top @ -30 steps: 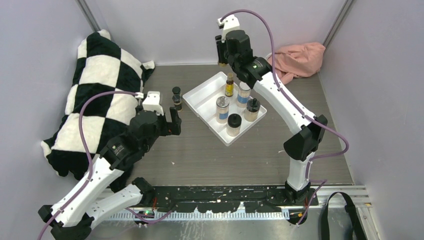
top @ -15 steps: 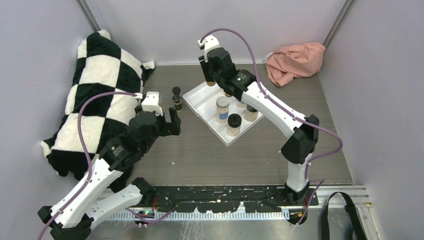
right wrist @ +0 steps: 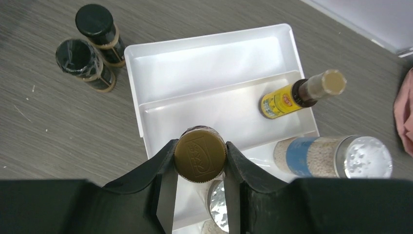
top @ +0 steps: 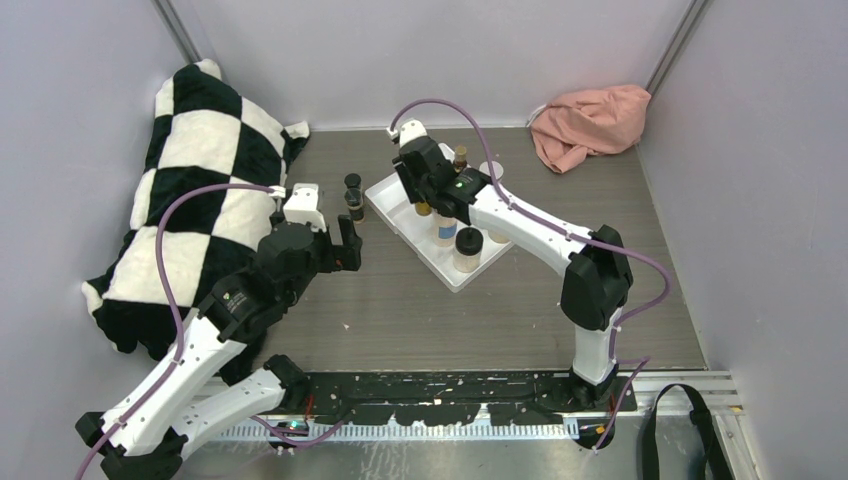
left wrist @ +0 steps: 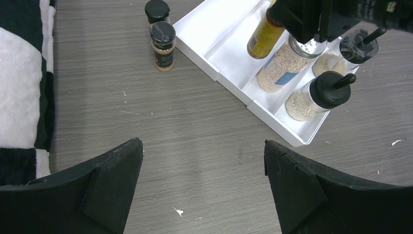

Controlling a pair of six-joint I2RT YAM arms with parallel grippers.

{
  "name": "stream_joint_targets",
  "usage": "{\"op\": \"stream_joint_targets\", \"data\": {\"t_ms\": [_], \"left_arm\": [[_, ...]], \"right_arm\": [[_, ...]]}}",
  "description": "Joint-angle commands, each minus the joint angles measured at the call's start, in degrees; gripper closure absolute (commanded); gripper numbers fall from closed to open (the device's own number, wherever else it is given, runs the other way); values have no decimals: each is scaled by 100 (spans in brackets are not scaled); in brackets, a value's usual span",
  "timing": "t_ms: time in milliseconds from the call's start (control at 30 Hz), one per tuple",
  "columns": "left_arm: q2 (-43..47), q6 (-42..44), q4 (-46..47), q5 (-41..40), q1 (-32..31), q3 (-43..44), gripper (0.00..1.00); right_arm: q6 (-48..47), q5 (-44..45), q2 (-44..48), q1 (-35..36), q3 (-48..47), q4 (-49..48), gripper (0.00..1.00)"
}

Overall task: Organize the condiment bottles
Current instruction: Place the bottle in the storage box.

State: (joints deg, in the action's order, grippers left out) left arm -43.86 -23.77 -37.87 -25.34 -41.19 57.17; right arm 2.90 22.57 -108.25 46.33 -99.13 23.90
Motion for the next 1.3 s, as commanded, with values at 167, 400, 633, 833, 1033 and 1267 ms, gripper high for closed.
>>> {"op": "stream_joint_targets", "data": {"t_ms": [167,400,633,833,1033,1267], "left_arm": [[9,-40,311,46,-5,14,5],[-25,-23,302,17,-3,14,5],[-57,17,315,-3,-3,27,5],[-84,39,314,-3,-4,48,5],[-119,56,323,-4,-3,47,5],[-132,74,333,16,-4,57,5]], "right_arm": [[219,5,399,43,132,-838,99],[237,-100,195,42,101,-958,99],[242,-172,-27,26,20,-1006,99],[289,-247,-175,-46,16,-1037,99],[347,-321,-280,-131,109,-1132,99],[390,-367,-377,-217,161,-1168,99]]}}
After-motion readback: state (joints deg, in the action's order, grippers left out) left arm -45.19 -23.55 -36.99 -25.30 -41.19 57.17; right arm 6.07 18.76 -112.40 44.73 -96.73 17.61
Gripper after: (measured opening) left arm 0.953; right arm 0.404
